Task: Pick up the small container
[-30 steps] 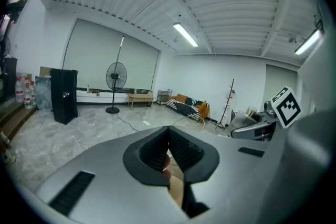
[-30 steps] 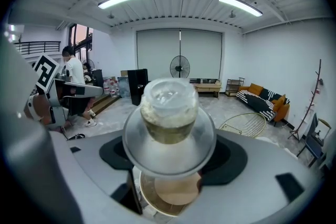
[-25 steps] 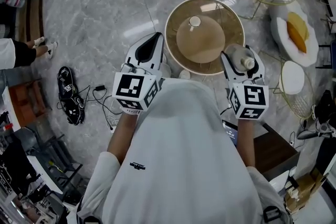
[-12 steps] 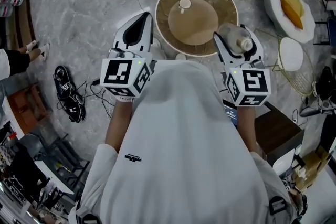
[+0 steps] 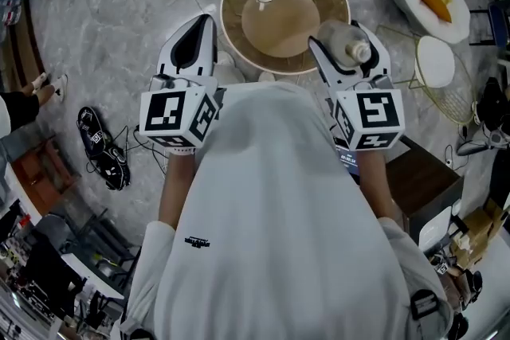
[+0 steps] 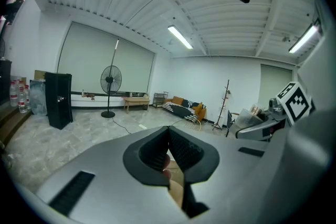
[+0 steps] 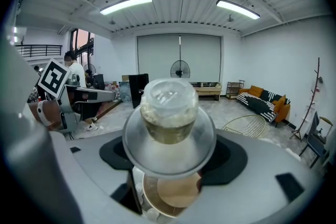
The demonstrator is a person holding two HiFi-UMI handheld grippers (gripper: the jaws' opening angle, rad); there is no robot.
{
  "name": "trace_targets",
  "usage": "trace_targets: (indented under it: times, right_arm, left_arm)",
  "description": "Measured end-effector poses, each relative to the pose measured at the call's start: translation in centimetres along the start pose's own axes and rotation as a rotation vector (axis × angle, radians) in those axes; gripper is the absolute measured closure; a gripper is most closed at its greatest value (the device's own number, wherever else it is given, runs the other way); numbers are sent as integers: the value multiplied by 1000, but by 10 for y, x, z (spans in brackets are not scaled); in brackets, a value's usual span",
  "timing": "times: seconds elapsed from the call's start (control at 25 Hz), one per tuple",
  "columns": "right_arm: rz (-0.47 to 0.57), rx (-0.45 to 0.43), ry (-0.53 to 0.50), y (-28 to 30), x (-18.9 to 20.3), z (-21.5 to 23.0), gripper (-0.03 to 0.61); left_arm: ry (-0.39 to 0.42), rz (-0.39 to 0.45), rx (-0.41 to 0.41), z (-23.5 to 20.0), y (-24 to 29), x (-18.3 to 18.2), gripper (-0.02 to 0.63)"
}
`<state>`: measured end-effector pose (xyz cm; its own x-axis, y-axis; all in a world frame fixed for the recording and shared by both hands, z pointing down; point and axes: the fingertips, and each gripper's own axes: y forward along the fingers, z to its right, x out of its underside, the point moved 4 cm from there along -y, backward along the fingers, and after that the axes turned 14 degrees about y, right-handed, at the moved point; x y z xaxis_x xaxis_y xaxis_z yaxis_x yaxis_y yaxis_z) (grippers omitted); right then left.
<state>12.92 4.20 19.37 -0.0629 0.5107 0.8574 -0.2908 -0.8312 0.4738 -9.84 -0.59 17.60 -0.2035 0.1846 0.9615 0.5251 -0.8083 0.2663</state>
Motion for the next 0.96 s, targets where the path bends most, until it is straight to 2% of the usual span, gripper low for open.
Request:
trace_targets:
  times: [0.96]
  right_arm:
    - [2,18,24,-5,6,15,242]
  left_arm:
    - [17,-15,34,19,3,-3,595]
